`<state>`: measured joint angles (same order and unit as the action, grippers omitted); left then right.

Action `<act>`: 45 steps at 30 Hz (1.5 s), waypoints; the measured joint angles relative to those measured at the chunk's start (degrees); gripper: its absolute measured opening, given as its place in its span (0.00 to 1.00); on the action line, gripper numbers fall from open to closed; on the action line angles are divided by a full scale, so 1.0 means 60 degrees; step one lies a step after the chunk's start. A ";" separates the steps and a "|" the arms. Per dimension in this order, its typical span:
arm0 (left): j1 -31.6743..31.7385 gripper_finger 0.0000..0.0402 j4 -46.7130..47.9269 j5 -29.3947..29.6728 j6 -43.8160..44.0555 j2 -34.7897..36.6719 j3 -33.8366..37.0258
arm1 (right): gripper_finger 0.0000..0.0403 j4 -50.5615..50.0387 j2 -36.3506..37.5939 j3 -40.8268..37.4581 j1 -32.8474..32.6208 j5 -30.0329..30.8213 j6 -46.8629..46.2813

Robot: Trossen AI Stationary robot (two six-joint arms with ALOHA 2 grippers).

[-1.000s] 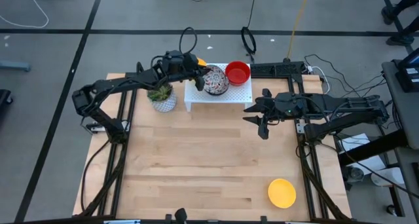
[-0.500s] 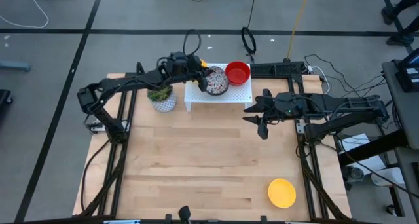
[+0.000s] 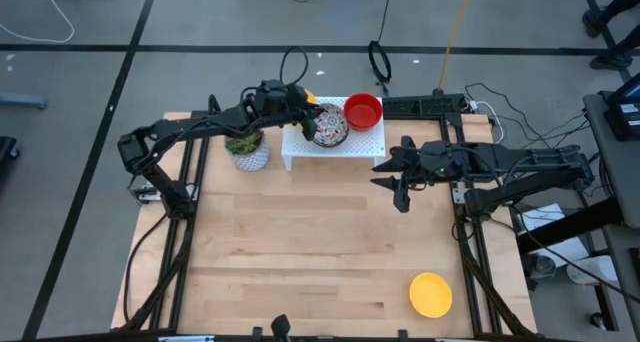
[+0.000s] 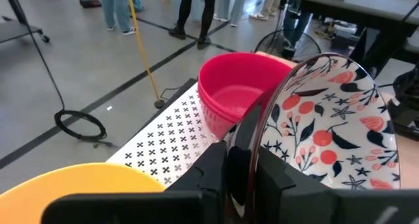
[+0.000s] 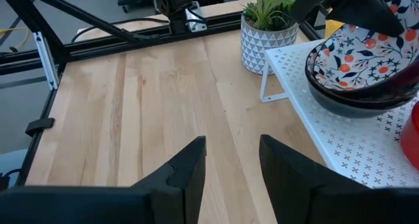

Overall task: Pick & Place Mini bowls
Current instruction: Stack the white patterned bowl on top of the white patterned bowl on the shelf, then stack the yellow bowl on top of the yellow bowl on the shelf

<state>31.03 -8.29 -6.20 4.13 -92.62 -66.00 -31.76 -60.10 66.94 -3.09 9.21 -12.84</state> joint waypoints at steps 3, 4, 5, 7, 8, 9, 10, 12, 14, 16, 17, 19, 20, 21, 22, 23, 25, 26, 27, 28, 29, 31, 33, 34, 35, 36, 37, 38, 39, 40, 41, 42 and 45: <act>0.0000 0.11 0.0011 0.0332 0.0047 0.0000 0.0000 | 0.32 -0.0001 0.0000 0.0000 0.0000 0.0000 0.0000; 0.0000 0.11 0.0011 0.0422 0.0042 0.0000 0.0000 | 0.32 0.0002 0.0000 0.0000 0.0000 0.0000 0.0000; -0.0003 0.12 0.0011 0.0535 0.0046 0.0000 0.0000 | 0.32 -0.0001 0.0000 0.0000 0.0000 0.0000 0.0000; -0.0004 0.12 0.0011 0.0620 0.0039 0.0000 0.0000 | 0.32 -0.0001 0.0000 0.0000 0.0000 0.0000 0.0000; -0.0003 0.12 0.0004 0.0626 0.0039 0.0000 0.0000 | 0.32 0.0001 0.0000 0.0000 0.0000 0.0000 0.0002; -0.0004 0.12 -0.0019 0.0632 0.0044 0.0000 0.0000 | 0.32 -0.0001 0.0000 0.0000 -0.0002 0.0000 0.0002; -0.0004 0.12 -0.0061 0.0643 0.0056 0.0000 0.0000 | 0.32 0.0001 0.0000 0.0000 0.0000 0.0000 0.0002; 0.0000 0.12 -0.0066 0.0650 0.0075 0.0000 0.0000 | 0.32 -0.0001 0.0000 0.0000 0.0000 0.0000 0.0004; 0.0000 0.12 -0.0066 0.0648 0.0082 0.0000 0.0000 | 0.32 0.0002 0.0000 0.0000 0.0000 0.0000 0.0001; 0.0000 0.14 -0.0081 0.0562 0.0090 0.0000 0.0000 | 0.32 0.0001 0.0000 0.0000 0.0000 0.0000 0.0002; 0.0000 0.16 -0.0112 0.0544 0.0110 0.0000 0.0000 | 0.32 0.0002 0.0000 0.0000 0.0000 0.0000 0.0004; -0.0005 0.21 -0.0140 0.0540 0.0112 0.0004 0.0000 | 0.32 -0.0001 0.0000 0.0000 0.0000 0.0000 0.0004; -0.0022 0.24 -0.0152 0.0543 0.0114 0.0004 0.0000 | 0.32 0.0002 0.0000 0.0000 -0.0003 0.0000 0.0003; -0.0036 0.28 -0.0178 0.0540 0.0115 0.0004 0.0000 | 0.32 0.0002 0.0000 0.0000 0.0000 0.0000 0.0003; -0.0050 0.31 -0.0222 0.0543 0.0115 0.0004 0.0000 | 0.32 -0.0001 0.0000 0.0000 0.0000 0.0000 0.0000; -0.0066 0.34 -0.0330 0.0543 0.0112 0.0004 0.0000 | 0.32 -0.0001 0.0000 0.0000 0.0000 0.0000 0.0002; -0.0110 0.40 -0.0647 0.0538 0.0114 0.0004 0.0000 | 0.32 -0.0001 0.0000 0.0000 0.0000 -0.0003 0.0003; -0.0126 0.42 -0.0806 0.0540 0.0112 0.0004 0.0000 | 0.32 -0.0001 0.0000 0.0000 -0.0002 0.0000 0.0004; -0.0141 0.44 -0.0959 0.0533 0.0112 0.0005 0.0000 | 0.32 -0.0003 0.0000 0.0000 0.0000 -0.0002 0.0002; -0.0162 0.45 -0.1050 0.0495 0.0113 0.0034 0.0000 | 0.32 -0.0006 0.0000 0.0000 -0.0001 -0.0001 0.0001; -0.0177 0.46 -0.1080 0.0397 0.0133 0.0079 0.0000 | 0.32 -0.0021 0.0000 0.0000 0.0000 0.0000 0.0000; -0.0230 0.48 -0.1162 0.0070 0.0185 0.0152 0.0000 | 0.32 -0.0079 0.0000 0.0000 0.0000 0.0000 -0.0005; -0.0279 0.48 -0.1087 -0.0294 0.0415 0.0251 0.0000 | 0.32 -0.0191 0.0000 0.0000 -0.0001 -0.0004 -0.0115; -0.0319 0.48 -0.0997 -0.0502 0.0567 0.0315 0.0000 | 0.32 -0.0280 0.0000 0.0000 0.0000 -0.0004 -0.0238; -0.0384 0.47 -0.0927 -0.0704 0.0738 0.0381 0.0000 | 0.32 -0.0361 0.0000 0.0000 -0.0004 -0.0004 -0.0383; -0.0449 0.47 -0.0857 -0.0906 0.0875 0.0450 0.0000 | 0.32 -0.0427 -0.0005 0.0000 -0.0004 -0.0005 -0.0591; -0.0510 0.46 -0.0686 -0.1119 0.0991 0.0524 -0.0004 | 0.32 -0.0527 -0.0007 0.0000 -0.0015 -0.0016 -0.0841; -0.0573 0.45 -0.0472 -0.1321 0.1098 0.0598 -0.0004 | 0.32 -0.0648 -0.0007 -0.0001 -0.0075 -0.0024 -0.1143; -0.0646 0.45 -0.0230 -0.1523 0.1166 0.0658 -0.0004 | 0.32 -0.0753 -0.0007 -0.0004 -0.0159 -0.0018 -0.1473; -0.0742 0.44 0.0008 -0.1701 0.1196 0.0709 -0.0004 | 0.32 -0.0831 -0.0007 -0.0009 -0.0267 -0.0018 -0.1731; -0.0836 0.44 0.0234 -0.1851 0.1197 0.0752 -0.0004 | 0.32 -0.0819 -0.0007 -0.0054 -0.0403 -0.0027 -0.1937; -0.0935 0.43 0.0495 -0.1995 0.1197 0.0791 -0.0004 | 0.32 -0.0778 -0.0007 -0.0127 -0.0597 -0.0032 -0.2142; -0.1255 0.43 0.1391 -0.2283 0.1202 0.0873 -0.0001 | 0.32 -0.0513 -0.0009 -0.0515 -0.1331 -0.0036 -0.2973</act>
<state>23.49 0.05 -19.90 11.34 -87.38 -66.00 -34.84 -60.15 63.85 -11.08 8.99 -30.68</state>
